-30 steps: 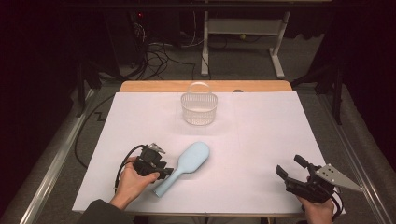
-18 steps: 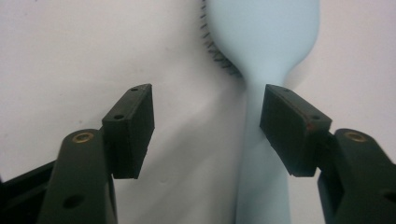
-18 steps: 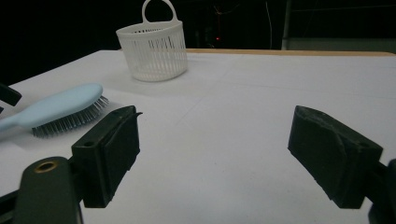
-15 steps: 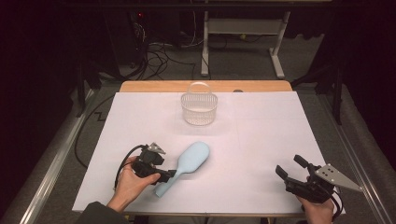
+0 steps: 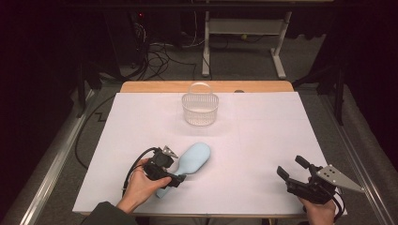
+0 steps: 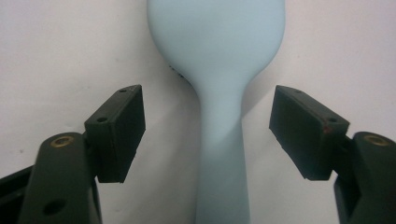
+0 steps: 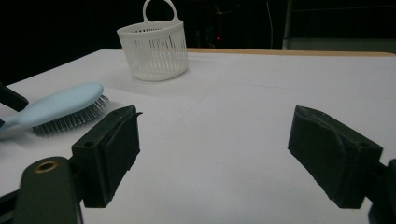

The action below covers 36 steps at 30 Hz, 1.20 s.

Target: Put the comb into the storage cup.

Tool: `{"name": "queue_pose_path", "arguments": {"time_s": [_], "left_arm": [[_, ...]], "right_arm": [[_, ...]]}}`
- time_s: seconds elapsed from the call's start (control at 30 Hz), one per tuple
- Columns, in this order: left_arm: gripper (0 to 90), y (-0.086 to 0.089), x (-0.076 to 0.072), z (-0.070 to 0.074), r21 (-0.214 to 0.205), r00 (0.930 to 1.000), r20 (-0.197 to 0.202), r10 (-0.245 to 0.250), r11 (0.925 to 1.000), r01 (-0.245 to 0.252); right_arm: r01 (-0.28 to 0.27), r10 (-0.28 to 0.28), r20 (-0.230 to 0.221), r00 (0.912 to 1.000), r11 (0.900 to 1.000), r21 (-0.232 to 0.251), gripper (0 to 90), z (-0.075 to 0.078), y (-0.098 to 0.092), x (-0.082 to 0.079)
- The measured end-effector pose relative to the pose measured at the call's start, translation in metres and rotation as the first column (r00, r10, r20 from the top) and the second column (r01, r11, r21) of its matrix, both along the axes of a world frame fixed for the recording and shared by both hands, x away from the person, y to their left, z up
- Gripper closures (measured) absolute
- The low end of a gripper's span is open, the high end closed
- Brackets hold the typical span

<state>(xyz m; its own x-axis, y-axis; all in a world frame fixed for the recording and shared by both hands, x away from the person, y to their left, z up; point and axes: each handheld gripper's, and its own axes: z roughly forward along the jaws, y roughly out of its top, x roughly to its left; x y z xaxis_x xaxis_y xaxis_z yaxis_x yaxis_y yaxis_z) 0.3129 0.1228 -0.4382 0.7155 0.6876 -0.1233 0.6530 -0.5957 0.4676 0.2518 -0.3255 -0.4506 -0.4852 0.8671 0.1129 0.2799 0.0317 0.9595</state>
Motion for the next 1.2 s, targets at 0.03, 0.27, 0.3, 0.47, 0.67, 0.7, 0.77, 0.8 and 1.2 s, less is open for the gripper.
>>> {"name": "queue_pose_path", "arguments": {"time_s": [0.03,0.27,0.3,0.47,0.67,0.7,0.77,0.8,1.2], "left_arm": [[28.0,-0.001,0.0,-0.001,0.005,1.0,-0.002,-0.001,1.0,0.001],[28.1,-0.009,0.004,-0.009,0.039,0.9999,-0.013,0.006,0.9992,-0.005],[28.1,-0.011,0.004,-0.01,0.043,0.9999,-0.015,0.004,0.9991,-0.004],[28.0,-0.014,0.006,-0.013,0.043,0.9994,-0.031,0.013,0.999,-0.011],[29.0,-0.016,0.007,-0.014,0.046,0.9993,-0.027,0.024,0.9987,-0.023],[29.4,-0.016,0.007,-0.014,0.049,0.9994,-0.025,0.025,0.9985,-0.024],[30.4,-0.016,0.006,-0.014,0.055,0.9995,-0.018,0.027,0.9981,-0.026],[30.8,-0.017,0.006,-0.014,0.059,0.9996,-0.012,0.026,0.9979,-0.025],[39.2,-0.019,0.004,-0.015,0.089,0.9996,0.024,0.011,0.9959,-0.013]], "right_arm": [[0.0,0.0,0.0,1.0,1.0,0.001,17.3,0.0,0.0,0.0],[-0.001,0.001,-0.001,1.0,1.0,0.0,17.3,0.0,0.0,0.0],[-0.001,0.001,-0.001,1.0,1.0,0.0,17.3,0.0,0.0,0.0],[-0.007,0.007,0.0,1.0,1.0,0.002,17.3,0.0,0.0,0.0],[-0.007,0.007,0.0,1.0,1.0,0.0,17.4,0.0,0.0,0.0],[-0.007,0.007,0.001,1.0,1.0,0.0,17.3,0.0,0.0,0.0],[-0.006,0.006,0.001,1.0,1.0,-0.002,17.4,0.0,0.0,0.0],[-0.006,0.006,0.001,1.0,1.0,-0.002,17.3,0.0,0.0,0.0],[-0.007,0.007,0.0,1.0,1.0,-0.001,17.4,0.0,0.0,0.0]]}}
